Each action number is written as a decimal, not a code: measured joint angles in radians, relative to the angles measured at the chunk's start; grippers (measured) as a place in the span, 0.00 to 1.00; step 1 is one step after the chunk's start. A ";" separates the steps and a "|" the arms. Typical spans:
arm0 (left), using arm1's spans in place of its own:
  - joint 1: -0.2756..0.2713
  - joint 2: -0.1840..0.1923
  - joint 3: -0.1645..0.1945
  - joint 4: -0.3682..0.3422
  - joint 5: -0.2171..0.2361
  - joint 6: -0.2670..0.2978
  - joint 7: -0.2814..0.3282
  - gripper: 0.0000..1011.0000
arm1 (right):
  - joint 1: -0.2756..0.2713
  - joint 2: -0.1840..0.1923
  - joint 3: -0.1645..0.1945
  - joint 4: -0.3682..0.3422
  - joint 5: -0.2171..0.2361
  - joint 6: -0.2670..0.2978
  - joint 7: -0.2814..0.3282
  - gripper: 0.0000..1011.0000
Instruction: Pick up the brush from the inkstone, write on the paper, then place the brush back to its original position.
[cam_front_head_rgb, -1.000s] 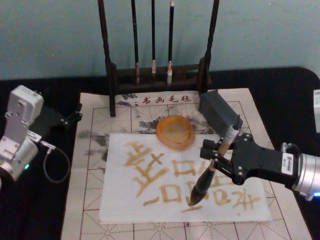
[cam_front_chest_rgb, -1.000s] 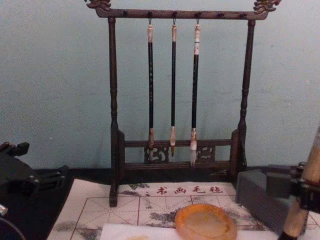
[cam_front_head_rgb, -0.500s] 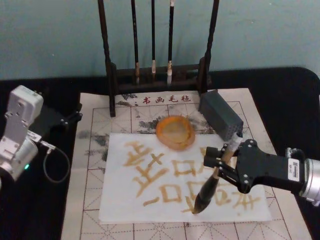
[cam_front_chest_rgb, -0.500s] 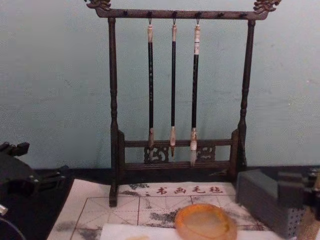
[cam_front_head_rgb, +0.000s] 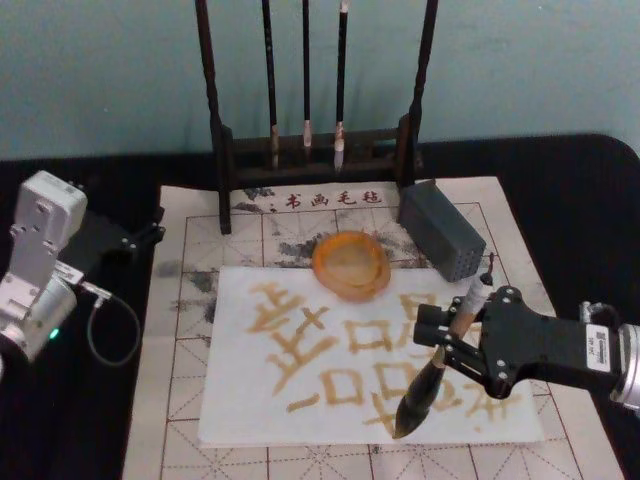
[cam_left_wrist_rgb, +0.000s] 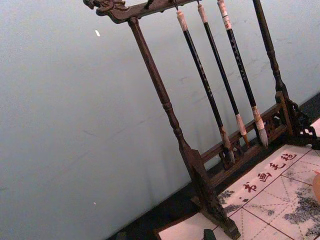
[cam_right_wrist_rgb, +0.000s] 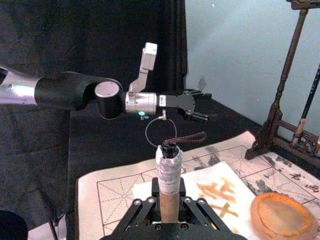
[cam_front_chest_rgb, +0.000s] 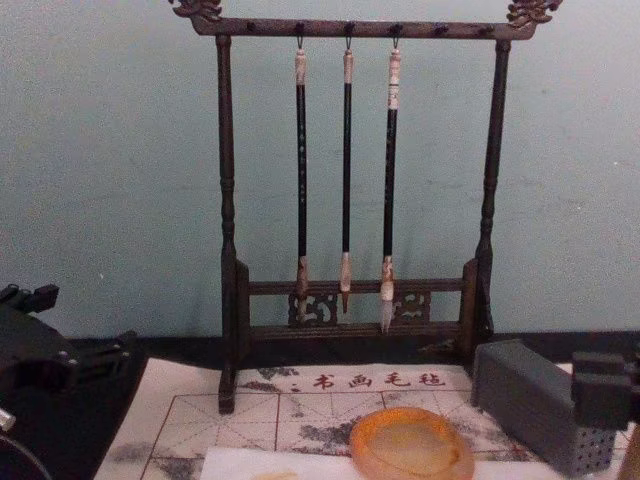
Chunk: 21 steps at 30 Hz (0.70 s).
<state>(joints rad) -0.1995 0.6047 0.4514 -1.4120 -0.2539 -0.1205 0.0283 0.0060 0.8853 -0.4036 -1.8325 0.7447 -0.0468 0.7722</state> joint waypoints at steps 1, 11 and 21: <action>0.000 0.000 0.000 0.000 0.000 0.000 0.000 0.99 | -0.001 0.001 0.001 -0.001 0.000 0.000 0.000 0.18; 0.000 0.000 0.000 0.000 0.000 0.000 0.000 0.99 | -0.013 0.016 0.015 -0.017 0.012 -0.008 0.009 0.18; 0.000 0.000 0.000 0.000 0.000 0.000 0.000 0.99 | 0.009 -0.013 0.037 -0.005 0.030 -0.016 -0.016 0.18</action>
<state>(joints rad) -0.1995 0.6047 0.4514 -1.4120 -0.2539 -0.1205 0.0283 0.0148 0.8718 -0.3667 -1.8378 0.7750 -0.0628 0.7563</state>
